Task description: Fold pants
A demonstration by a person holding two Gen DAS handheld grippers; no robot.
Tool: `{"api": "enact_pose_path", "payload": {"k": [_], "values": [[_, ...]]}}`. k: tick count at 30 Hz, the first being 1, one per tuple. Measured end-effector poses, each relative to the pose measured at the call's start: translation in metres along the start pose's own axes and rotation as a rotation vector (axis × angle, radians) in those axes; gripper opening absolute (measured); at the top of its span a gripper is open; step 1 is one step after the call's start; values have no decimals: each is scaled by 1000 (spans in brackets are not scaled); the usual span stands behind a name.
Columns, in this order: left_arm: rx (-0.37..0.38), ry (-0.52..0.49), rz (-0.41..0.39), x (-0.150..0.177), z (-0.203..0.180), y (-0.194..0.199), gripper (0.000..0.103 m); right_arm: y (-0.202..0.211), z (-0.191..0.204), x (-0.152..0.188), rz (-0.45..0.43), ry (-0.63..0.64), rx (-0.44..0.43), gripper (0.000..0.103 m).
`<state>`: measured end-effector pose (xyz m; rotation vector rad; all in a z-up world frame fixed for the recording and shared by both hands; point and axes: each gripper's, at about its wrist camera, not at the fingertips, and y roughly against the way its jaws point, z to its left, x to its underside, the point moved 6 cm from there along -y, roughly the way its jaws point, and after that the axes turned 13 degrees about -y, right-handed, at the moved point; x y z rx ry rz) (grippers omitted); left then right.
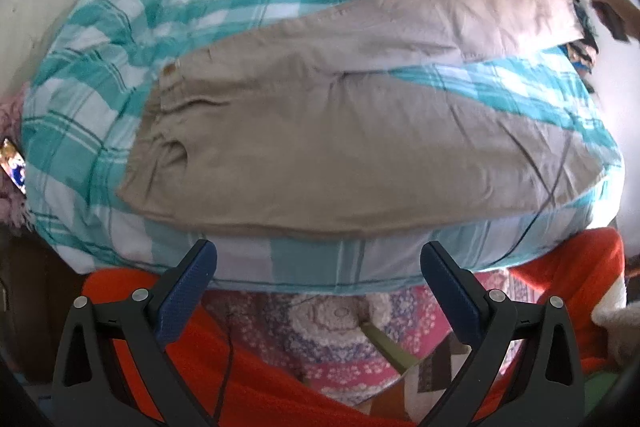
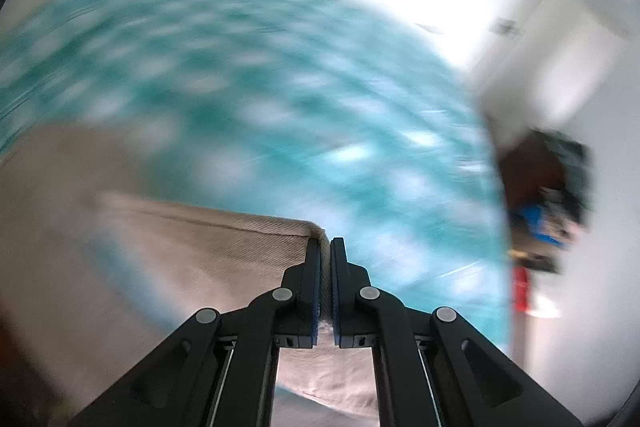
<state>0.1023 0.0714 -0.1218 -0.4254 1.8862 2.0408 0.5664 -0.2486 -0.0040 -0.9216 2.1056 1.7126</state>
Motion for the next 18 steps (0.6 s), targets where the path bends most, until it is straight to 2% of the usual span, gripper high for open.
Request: {"api": "enact_pose_path", "payload": {"k": [1,2,3,4,6,9,11,13,15,18], "values": [[-10,3,-4,0,1,1,102,-23,-35,-27,11,-53,94,37],[-17,7,-3,1,3,0,102,-41,-60,-37,38,-93,167,73],[-18,12,3,4,4,-2,102,-51,-76,-39,51,-119,200,80],[-15,17,14,6,6,-7,102,-60,-88,-36,58,-141,213,79],[-1,25,46,7,7,-21,102,-78,-100,-2,80,-188,175,79],[38,21,87,-2,3,-39,102,-106,-96,66,154,-213,97,79],[54,-9,70,-16,1,-42,102,-122,-90,112,199,-239,45,78],[60,-41,-1,-48,7,-48,102,-130,-80,158,217,-321,-43,78],[32,-67,-82,-86,19,-61,102,-124,-68,193,204,-428,-151,78],[-9,-50,-197,-156,42,-96,102,-102,-43,229,164,-512,-285,78]]}}
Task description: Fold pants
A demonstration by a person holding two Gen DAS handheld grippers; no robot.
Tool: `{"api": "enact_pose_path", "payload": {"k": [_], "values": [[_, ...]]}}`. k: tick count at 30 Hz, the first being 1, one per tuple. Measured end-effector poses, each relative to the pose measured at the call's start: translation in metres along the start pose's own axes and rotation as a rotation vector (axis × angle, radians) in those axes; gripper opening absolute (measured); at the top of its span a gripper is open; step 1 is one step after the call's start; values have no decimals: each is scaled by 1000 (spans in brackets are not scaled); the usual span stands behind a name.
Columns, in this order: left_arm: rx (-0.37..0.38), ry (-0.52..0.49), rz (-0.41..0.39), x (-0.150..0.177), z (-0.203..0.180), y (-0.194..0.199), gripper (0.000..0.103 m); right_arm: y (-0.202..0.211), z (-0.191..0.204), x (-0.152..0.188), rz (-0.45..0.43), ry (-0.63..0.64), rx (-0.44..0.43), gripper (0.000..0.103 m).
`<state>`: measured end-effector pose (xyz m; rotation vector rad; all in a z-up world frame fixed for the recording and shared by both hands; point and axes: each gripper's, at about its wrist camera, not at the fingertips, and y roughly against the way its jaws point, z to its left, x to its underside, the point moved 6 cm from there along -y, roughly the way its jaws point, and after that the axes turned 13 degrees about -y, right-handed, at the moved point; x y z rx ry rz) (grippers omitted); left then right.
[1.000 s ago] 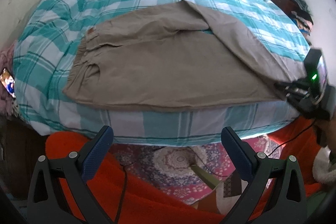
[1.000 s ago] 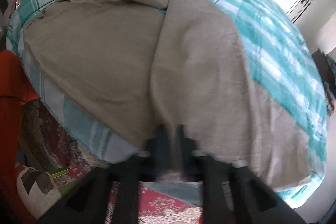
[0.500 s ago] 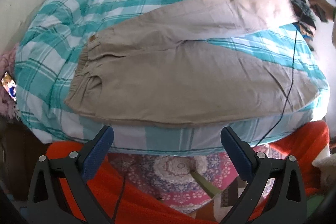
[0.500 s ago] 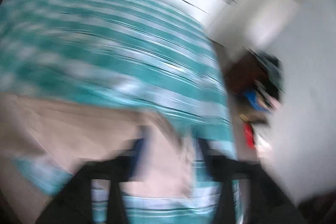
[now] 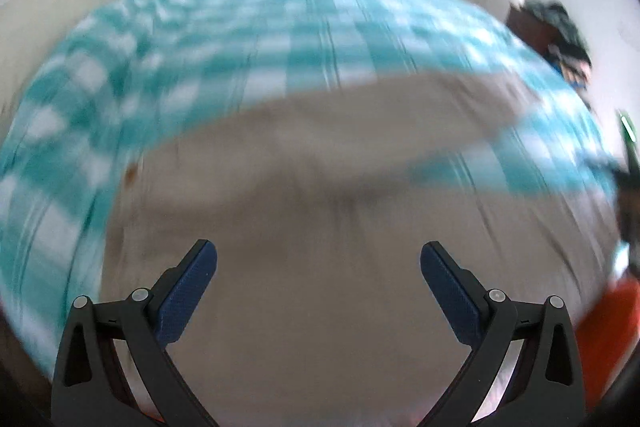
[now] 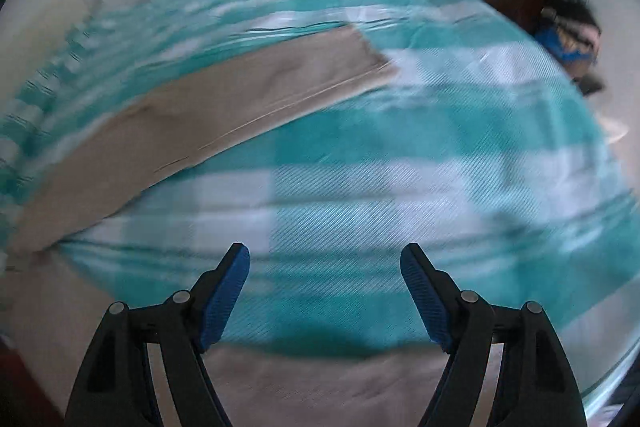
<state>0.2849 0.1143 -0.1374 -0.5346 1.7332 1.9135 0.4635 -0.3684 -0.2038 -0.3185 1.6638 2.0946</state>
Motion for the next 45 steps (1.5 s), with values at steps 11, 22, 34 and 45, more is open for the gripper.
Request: {"api": "enact_pose_path", "payload": {"k": [11,22,34,45], "values": [[-158,-122,202,40,35,-154,100,35,10,103,63,-101,-119,79],[38,-45,199,80,-31,-79,101,32,76,103,86,-112,-331,82],[-28,-25,289,141,5,-70,103,36,-137,84,55,-333,17,80],[-44,52,77,36,28,-57,102,91,-113,73,44,-235,81,88]]}}
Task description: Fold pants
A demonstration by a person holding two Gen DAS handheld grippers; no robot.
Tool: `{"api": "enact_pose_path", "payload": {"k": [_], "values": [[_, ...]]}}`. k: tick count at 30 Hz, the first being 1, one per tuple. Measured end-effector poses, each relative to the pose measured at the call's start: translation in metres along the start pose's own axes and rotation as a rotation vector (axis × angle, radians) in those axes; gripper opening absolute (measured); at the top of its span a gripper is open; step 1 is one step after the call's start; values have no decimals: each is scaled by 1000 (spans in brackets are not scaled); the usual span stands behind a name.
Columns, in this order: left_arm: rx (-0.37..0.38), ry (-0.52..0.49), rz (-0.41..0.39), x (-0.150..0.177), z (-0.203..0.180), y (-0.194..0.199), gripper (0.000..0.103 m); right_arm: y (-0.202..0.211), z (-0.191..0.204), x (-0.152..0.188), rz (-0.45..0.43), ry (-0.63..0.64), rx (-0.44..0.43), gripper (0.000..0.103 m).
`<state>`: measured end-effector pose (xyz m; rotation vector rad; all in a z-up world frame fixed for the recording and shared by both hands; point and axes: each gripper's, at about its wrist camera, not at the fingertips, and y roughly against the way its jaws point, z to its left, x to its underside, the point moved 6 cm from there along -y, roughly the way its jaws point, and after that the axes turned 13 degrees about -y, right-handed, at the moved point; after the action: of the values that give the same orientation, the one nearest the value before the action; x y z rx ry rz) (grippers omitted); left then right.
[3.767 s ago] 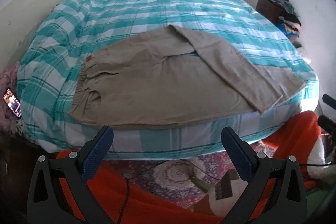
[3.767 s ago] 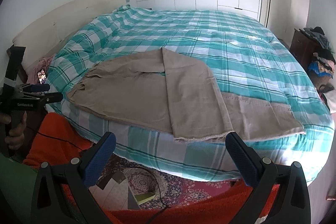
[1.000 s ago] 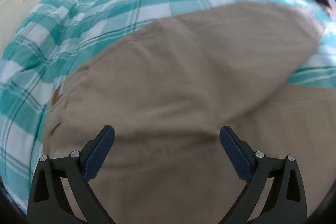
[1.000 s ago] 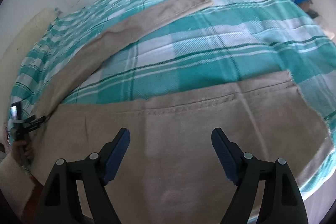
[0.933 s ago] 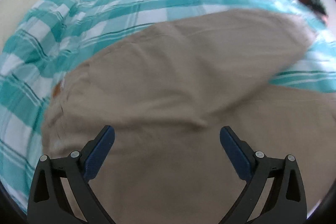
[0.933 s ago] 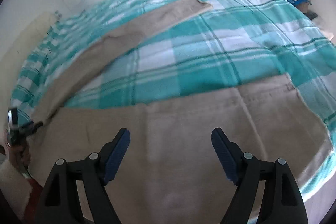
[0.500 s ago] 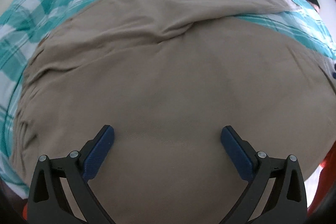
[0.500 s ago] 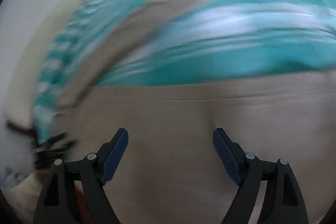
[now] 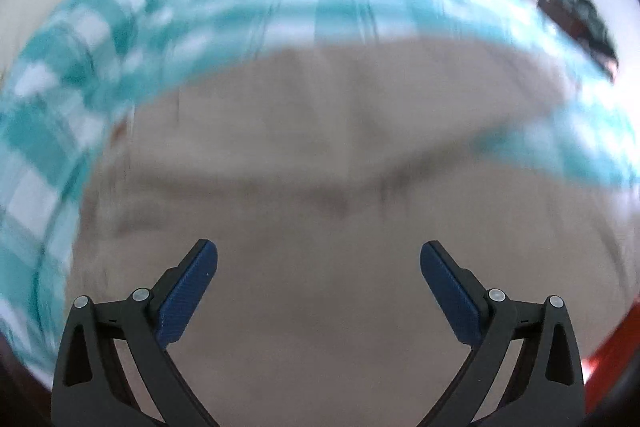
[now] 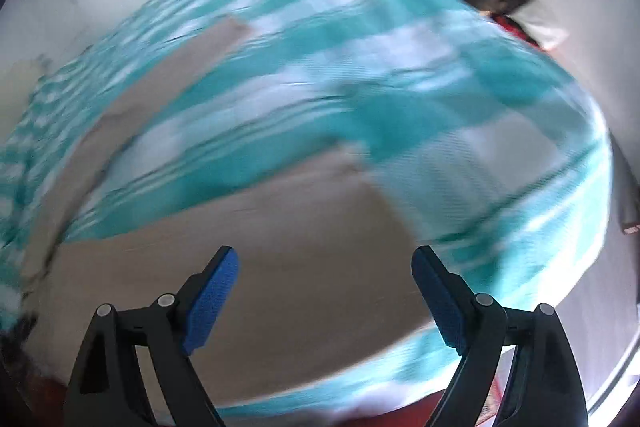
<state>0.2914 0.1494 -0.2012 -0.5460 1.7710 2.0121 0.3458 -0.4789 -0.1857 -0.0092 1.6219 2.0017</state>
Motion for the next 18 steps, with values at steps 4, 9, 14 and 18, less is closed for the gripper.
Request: {"api": "enact_pose_path", "payload": {"k": [4,9,14,18], "values": [[-84,64,-88,-60,34,-38,102,-6,111,24,137,64,-188,90],[-104,179,58,-32,70,-126,102,-27,285,59,288,263,-429,90],[-76,161,-9,-5,72,-139,102,-72,434,71,250,527,-588,90],[-85,154,-22,-2,71,-142,102,-136,479,72,358,542,-634,90]]}}
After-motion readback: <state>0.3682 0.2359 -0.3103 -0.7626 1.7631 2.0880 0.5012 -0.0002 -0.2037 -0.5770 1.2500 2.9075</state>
